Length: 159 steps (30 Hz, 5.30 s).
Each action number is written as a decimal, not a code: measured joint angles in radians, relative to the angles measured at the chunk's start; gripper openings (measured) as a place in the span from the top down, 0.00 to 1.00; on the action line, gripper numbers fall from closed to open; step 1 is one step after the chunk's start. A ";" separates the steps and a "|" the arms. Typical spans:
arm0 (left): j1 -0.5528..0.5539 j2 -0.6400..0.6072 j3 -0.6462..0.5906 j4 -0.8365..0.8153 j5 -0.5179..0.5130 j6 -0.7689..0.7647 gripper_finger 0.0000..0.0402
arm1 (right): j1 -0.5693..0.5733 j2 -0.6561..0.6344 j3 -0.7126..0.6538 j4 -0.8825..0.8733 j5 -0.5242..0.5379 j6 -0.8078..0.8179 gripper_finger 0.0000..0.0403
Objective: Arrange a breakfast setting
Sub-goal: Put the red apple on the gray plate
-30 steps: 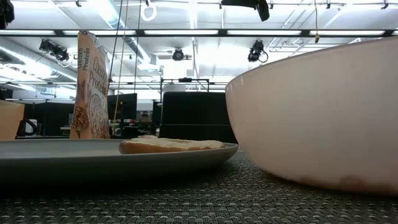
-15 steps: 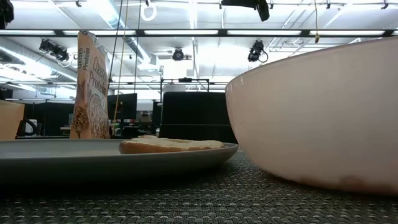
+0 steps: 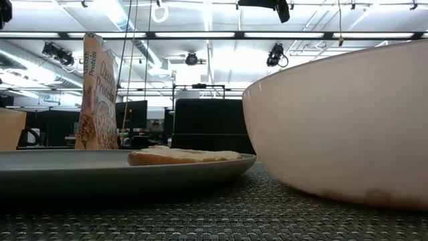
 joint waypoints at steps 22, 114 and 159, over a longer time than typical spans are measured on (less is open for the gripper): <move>0.004 0.151 0.002 0.138 0.002 -0.018 0.71 | 0.000 0.000 0.000 0.001 0.007 0.009 0.75; 0.284 0.250 -0.101 0.944 -0.459 1.545 0.96 | -0.046 0.000 0.000 0.016 0.011 -0.078 0.75; 0.283 0.484 -0.098 1.228 -0.436 1.524 0.93 | -0.045 0.000 0.000 0.030 -0.001 -0.068 0.75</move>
